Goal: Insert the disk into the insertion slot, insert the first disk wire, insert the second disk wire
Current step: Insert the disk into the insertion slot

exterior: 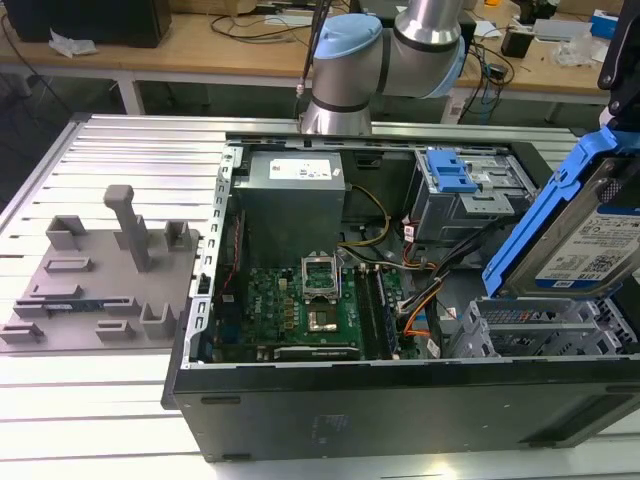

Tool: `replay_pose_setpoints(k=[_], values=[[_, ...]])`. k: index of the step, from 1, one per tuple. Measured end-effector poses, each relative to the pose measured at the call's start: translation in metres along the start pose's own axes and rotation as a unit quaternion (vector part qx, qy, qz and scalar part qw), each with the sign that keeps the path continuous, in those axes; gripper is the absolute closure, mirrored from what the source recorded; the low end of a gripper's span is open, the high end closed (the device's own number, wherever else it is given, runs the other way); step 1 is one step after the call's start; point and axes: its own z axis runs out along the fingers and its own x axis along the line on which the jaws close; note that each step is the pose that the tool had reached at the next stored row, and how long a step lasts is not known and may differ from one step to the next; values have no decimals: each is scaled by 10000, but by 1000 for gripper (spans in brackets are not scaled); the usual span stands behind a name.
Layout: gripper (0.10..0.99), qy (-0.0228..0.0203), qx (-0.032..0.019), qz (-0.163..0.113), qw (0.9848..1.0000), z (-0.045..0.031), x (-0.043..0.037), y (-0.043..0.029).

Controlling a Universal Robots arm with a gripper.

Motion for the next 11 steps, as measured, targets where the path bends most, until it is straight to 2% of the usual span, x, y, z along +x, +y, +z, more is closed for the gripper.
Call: replay_pose_setpoints(k=[3, 5, 11], values=[[718, -3, 0, 0, 10000, 0, 0, 0], [718, -44, 45, -12, 10000, 4, 3, 1], [718, -51, 177, -25, 9998, 26, 8, 0]])
